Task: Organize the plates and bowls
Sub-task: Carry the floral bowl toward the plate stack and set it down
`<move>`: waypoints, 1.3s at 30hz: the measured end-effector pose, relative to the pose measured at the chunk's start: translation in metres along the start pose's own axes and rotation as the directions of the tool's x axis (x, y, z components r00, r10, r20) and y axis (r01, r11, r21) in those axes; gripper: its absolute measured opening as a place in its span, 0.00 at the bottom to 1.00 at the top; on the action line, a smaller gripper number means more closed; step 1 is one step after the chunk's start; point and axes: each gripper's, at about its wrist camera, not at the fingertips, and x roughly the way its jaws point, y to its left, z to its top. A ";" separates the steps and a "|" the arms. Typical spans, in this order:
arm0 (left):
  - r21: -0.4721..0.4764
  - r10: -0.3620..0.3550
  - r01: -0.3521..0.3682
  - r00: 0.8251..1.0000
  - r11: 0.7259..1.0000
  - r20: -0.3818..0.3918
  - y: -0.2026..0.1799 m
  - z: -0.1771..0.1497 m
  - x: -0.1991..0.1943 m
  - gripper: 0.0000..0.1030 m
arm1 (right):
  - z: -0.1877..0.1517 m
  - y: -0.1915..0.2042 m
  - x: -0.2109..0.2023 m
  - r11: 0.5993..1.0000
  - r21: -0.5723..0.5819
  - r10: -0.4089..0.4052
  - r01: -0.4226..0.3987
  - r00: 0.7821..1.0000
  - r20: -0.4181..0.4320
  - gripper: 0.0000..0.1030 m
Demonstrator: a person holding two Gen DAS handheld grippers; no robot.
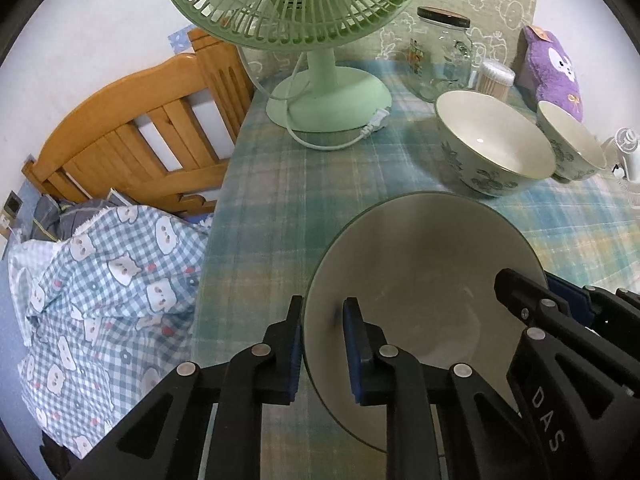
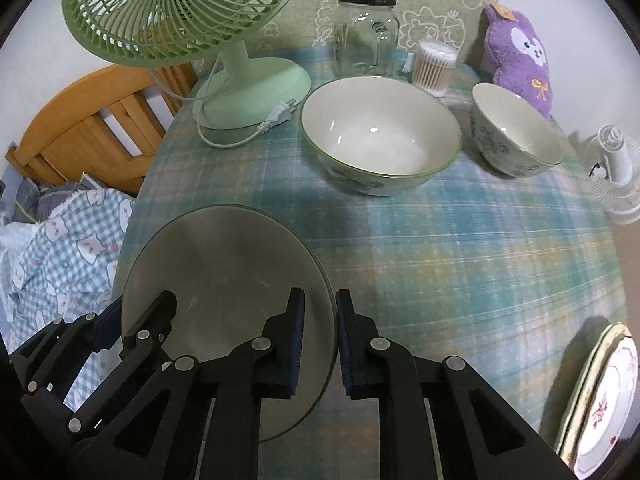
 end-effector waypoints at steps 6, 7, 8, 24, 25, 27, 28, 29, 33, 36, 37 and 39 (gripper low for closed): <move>-0.003 -0.017 0.017 1.000 1.000 0.009 -0.017 -0.007 -0.019 0.16 | -0.013 -0.019 -0.022 1.000 0.012 -0.014 0.013 1.000 0.011 0.18; -0.005 -0.022 0.022 1.000 1.000 0.010 -0.021 -0.009 -0.022 0.16 | -0.016 -0.023 -0.026 1.000 0.012 -0.017 0.017 1.000 0.012 0.18; -0.004 -0.024 0.024 1.000 1.000 0.011 -0.026 -0.011 -0.026 0.16 | -0.020 -0.028 -0.031 1.000 0.014 -0.019 0.019 1.000 0.014 0.18; -0.029 -0.028 0.028 1.000 0.999 -0.003 -0.113 -0.061 -0.074 0.16 | -0.088 -0.121 -0.078 1.000 0.004 -0.004 0.004 1.000 0.011 0.18; -0.028 -0.028 0.028 1.000 0.999 -0.007 -0.120 -0.065 -0.075 0.16 | -0.092 -0.126 -0.079 1.000 0.005 -0.003 0.003 1.000 0.009 0.18; -0.026 -0.033 0.032 0.999 0.999 -0.017 -0.130 -0.072 -0.077 0.16 | -0.101 -0.137 -0.080 1.000 0.007 -0.001 0.001 1.000 0.004 0.18; -0.026 -0.036 0.035 0.999 0.999 -0.021 -0.133 -0.075 -0.077 0.16 | -0.105 -0.142 -0.081 1.000 0.007 -0.001 0.001 1.000 0.000 0.18; -0.026 -0.039 0.038 0.999 0.999 -0.022 -0.137 -0.078 -0.077 0.16 | -0.109 -0.146 -0.081 1.000 0.005 -0.003 0.003 1.000 -0.004 0.18; -0.025 -0.039 0.038 0.999 0.999 -0.026 -0.152 -0.089 -0.079 0.16 | -0.122 -0.159 -0.082 1.000 -0.001 -0.006 0.006 1.000 -0.009 0.18; -0.028 -0.027 0.026 0.999 0.999 -0.030 -0.160 -0.097 -0.078 0.16 | -0.130 -0.167 -0.078 1.000 0.000 0.008 -0.008 1.000 -0.021 0.18; -0.031 -0.023 0.021 0.999 0.999 -0.035 -0.161 -0.099 -0.077 0.16 | -0.131 -0.169 -0.077 1.000 0.001 0.013 -0.013 1.000 -0.028 0.18; -0.038 -0.016 0.015 0.999 0.999 -0.043 -0.163 -0.103 -0.075 0.16 | -0.135 -0.171 -0.073 1.000 -0.003 0.021 -0.021 0.999 -0.039 0.18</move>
